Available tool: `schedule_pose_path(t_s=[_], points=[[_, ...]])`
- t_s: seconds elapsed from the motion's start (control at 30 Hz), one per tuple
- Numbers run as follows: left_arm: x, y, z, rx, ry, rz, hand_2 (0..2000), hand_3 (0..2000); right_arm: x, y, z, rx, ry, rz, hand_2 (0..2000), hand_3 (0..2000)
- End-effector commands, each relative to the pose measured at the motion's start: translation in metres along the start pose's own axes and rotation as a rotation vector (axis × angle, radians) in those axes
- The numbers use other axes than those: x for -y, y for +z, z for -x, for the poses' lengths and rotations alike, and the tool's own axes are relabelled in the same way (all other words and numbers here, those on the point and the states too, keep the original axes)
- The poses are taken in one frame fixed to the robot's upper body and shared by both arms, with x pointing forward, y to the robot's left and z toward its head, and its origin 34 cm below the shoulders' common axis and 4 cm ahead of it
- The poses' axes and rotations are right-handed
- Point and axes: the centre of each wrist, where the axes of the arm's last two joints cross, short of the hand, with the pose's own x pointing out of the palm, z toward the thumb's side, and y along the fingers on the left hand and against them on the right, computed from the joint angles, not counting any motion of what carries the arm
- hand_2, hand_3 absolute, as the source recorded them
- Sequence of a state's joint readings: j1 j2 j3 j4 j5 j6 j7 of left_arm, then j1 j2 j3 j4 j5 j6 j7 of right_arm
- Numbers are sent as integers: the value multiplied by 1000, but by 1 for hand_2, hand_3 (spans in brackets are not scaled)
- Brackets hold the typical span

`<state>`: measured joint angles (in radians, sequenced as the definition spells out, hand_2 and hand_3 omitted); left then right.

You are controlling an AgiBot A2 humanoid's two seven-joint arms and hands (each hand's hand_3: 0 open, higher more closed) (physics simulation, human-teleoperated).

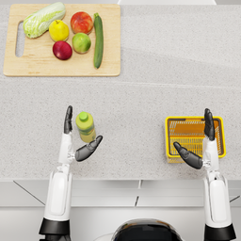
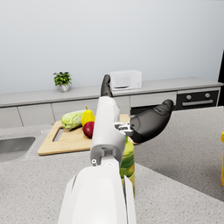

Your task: Pick up the green tea and place it into the yellow basket

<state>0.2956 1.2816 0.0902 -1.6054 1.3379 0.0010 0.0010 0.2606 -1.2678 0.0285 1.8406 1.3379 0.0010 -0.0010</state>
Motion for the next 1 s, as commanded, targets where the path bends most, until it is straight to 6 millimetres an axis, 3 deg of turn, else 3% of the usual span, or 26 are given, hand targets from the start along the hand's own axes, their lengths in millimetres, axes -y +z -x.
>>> schedule_pose_path(t_s=[0.03, 0.2, 0.37, 0.6, 0.8, 0.83, 0.87, 1.0], points=[[-12, -25, 12, 0, 52, 94, 0, 0, 1, 8, 10, -22, -39, 32, 0, 0], [-20, -72, 6, -7, 48, 272, 0, 0, -1, 12, -4, -27, 2, 51, 0, 0], [-31, -116, 4, 10, 75, 465, 0, 0, 6, 35, 4, -41, -36, 148, 0, 0], [-38, -134, -7, 16, 60, 559, 0, 0, 9, 29, -1, -24, -26, 130, 0, 0], [-48, -137, -14, 32, 61, 592, 0, 0, 8, 21, -5, -10, -20, 97, 0, 0], [-49, -138, -12, 43, 75, 604, 1361, 327, 8, 21, -5, -9, -21, 98, 0, 0], [-50, -139, -11, 54, 77, 607, 2000, 653, 9, 22, -6, -5, -15, 102, 0, 0], [-47, -147, -10, 54, 47, 652, 2000, 1960, 7, 23, -4, -5, -32, 109, 0, 0]])
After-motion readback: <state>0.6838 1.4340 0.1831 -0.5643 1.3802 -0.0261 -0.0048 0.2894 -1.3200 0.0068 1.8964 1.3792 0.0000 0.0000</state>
